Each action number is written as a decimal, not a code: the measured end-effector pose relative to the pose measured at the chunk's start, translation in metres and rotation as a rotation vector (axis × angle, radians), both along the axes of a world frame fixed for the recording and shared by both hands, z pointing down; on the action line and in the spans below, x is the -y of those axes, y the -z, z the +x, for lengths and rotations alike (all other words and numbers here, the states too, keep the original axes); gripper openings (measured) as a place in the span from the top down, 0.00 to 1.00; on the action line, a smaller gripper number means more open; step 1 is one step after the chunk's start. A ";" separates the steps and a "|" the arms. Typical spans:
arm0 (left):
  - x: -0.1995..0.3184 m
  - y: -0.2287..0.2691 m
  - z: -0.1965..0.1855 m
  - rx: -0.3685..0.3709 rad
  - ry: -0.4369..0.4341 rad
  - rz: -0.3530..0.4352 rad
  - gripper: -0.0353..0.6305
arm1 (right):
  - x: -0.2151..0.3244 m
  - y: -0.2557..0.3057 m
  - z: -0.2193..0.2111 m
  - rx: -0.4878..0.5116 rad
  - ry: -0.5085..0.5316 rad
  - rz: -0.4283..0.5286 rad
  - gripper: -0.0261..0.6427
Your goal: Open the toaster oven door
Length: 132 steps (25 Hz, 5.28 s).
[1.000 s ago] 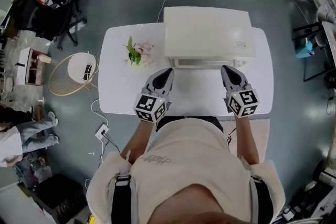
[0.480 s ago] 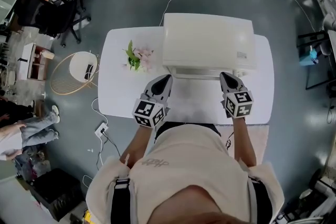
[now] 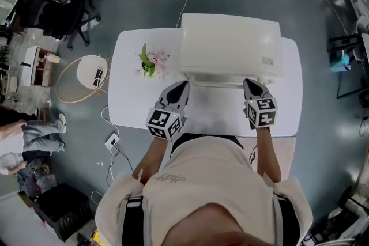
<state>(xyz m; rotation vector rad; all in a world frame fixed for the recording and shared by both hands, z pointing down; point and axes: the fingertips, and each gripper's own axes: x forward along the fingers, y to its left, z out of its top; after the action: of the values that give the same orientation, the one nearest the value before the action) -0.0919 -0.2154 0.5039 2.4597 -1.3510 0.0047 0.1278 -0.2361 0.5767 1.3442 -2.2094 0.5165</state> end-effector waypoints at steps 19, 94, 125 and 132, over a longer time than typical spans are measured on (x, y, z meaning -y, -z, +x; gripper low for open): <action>-0.021 -0.004 0.002 -0.002 -0.042 -0.007 0.92 | -0.035 -0.014 0.001 0.058 -0.003 -0.097 0.95; -0.070 -0.021 0.027 0.092 -0.070 -0.100 0.92 | -0.188 -0.173 0.001 0.232 0.030 -0.503 0.95; -0.063 -0.056 0.032 0.107 -0.158 -0.194 0.92 | -0.200 -0.242 0.003 0.198 -0.031 -0.531 0.95; -0.055 -0.058 0.030 0.066 -0.169 -0.199 0.92 | -0.211 -0.250 0.003 0.140 -0.009 -0.588 0.95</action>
<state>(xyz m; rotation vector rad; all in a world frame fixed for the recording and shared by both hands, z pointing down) -0.0615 -0.1602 0.5621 2.4141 -1.1052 0.2497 0.1307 -0.0249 0.8265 1.0221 -1.9267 1.1832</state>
